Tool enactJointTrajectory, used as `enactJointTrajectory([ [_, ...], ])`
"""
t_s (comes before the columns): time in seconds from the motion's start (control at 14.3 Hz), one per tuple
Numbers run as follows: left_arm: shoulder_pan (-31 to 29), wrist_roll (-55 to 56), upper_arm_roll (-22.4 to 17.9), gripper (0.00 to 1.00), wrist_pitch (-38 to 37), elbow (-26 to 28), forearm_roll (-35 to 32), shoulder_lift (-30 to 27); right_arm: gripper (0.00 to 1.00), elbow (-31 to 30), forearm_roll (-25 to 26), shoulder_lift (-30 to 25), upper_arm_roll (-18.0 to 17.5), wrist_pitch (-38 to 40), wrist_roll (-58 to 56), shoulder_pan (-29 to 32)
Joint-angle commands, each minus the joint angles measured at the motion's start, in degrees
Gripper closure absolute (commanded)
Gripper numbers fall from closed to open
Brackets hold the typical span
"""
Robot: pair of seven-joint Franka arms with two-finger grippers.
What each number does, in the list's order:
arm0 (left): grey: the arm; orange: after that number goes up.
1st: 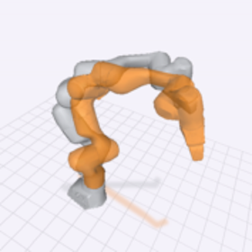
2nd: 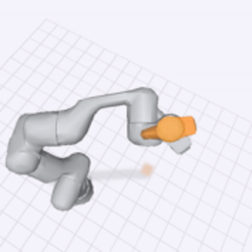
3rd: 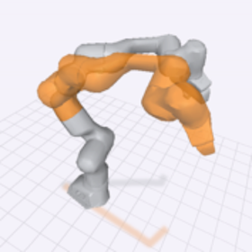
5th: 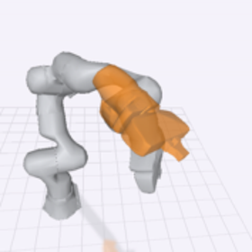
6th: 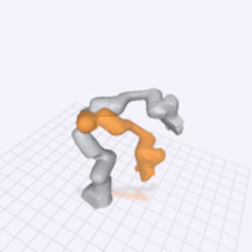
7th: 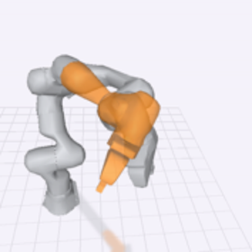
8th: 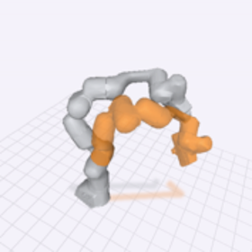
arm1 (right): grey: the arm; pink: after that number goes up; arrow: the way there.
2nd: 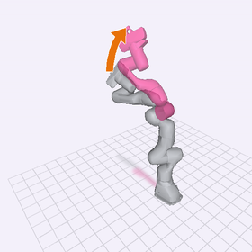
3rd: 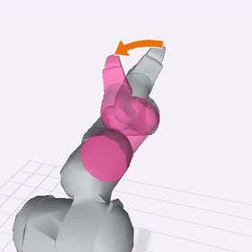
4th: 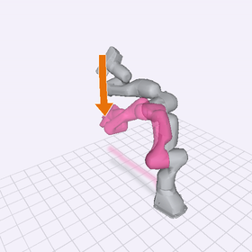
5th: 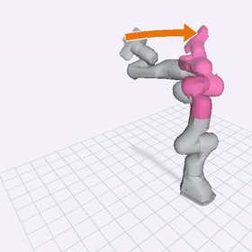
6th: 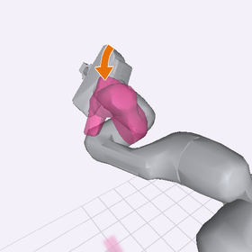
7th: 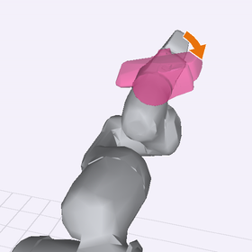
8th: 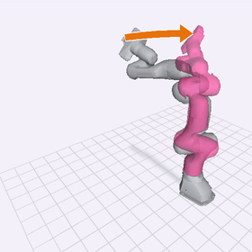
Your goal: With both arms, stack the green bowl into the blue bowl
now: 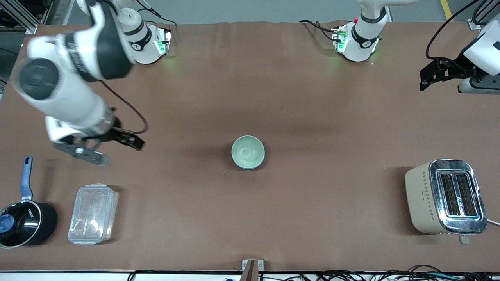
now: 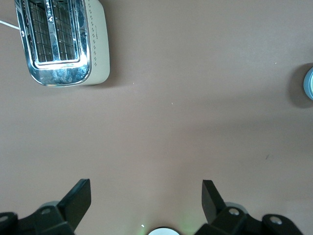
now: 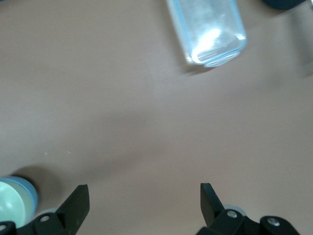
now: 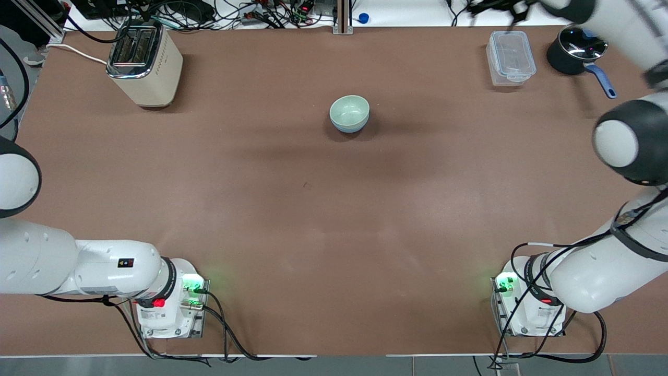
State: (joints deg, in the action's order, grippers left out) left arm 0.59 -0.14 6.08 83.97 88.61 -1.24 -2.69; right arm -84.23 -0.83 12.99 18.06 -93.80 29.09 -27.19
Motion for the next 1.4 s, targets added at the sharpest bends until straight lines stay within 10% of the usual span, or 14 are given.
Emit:
enactJointTrajectory([
  [0.0,0.38,-1.0,-0.37,0.0,0.32,0.16,0.97,0.14,0.0,-1.9,0.3,-7.52,-3.63,5.1,-9.27,9.31],
  [0.35,0.47,-1.0,-0.37,0.0,0.32,0.25,0.89,0.14,0.0,-1.12,-0.22,-13.43,-11.56,9.34,-31.05,27.7],
  [1.33,0.47,-1.0,-0.37,0.0,0.41,-0.01,0.71,0.32,0.0,2.32,0.48,-12.9,-11.56,9.6,-35.33,25.96],
])
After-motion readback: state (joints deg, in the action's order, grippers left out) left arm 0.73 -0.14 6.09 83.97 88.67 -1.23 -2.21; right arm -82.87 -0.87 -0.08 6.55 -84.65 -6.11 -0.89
